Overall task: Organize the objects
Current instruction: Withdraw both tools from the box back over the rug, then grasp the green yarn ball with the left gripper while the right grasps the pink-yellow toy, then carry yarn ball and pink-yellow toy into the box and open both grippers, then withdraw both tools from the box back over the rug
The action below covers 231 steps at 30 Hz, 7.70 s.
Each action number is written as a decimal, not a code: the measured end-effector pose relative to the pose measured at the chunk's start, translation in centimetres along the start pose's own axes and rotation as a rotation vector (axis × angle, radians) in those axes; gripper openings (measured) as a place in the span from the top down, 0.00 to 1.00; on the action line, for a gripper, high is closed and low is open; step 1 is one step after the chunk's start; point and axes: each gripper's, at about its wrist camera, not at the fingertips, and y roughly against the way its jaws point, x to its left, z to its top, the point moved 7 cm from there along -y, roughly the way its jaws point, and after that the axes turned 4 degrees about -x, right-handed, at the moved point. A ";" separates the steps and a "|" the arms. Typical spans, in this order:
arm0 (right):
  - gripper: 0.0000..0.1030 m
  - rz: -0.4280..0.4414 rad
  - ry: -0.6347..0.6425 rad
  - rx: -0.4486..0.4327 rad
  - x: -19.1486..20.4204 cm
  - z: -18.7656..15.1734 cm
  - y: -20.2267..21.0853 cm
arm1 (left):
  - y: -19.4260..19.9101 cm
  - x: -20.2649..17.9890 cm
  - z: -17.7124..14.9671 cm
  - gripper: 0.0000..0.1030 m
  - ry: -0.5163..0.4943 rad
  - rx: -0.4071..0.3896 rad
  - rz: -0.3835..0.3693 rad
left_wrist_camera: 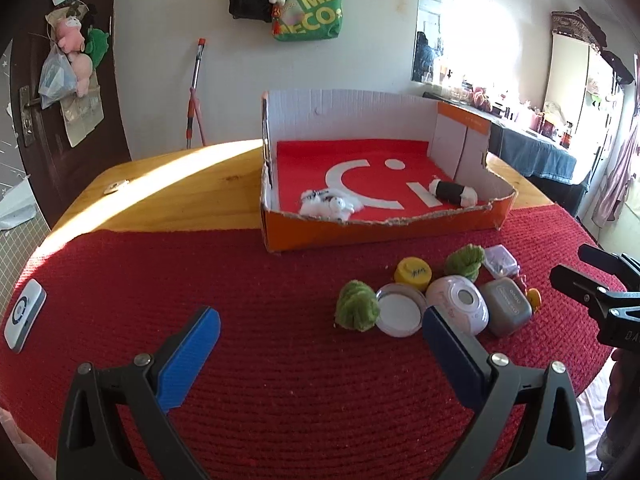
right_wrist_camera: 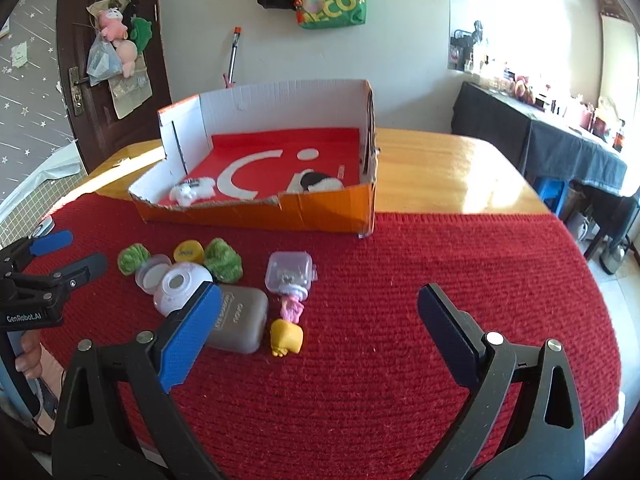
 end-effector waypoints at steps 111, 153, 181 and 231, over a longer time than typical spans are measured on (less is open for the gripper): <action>0.81 0.159 -0.029 -0.039 0.8 4.7 -1.0 | -1.0 -4.1 5.9 0.73 -0.173 -0.007 -0.282; 0.80 0.212 0.136 0.340 3.6 7.3 -15.2 | -13.9 -7.5 7.4 0.72 -0.338 0.315 -0.378; 0.80 0.210 0.144 0.341 3.2 7.4 -15.3 | -13.9 -7.2 7.7 0.60 -0.328 0.309 -0.373; 0.18 0.121 0.045 -0.011 2.4 9.4 -1.8 | -1.8 -1.8 8.8 0.12 -0.007 0.006 -0.233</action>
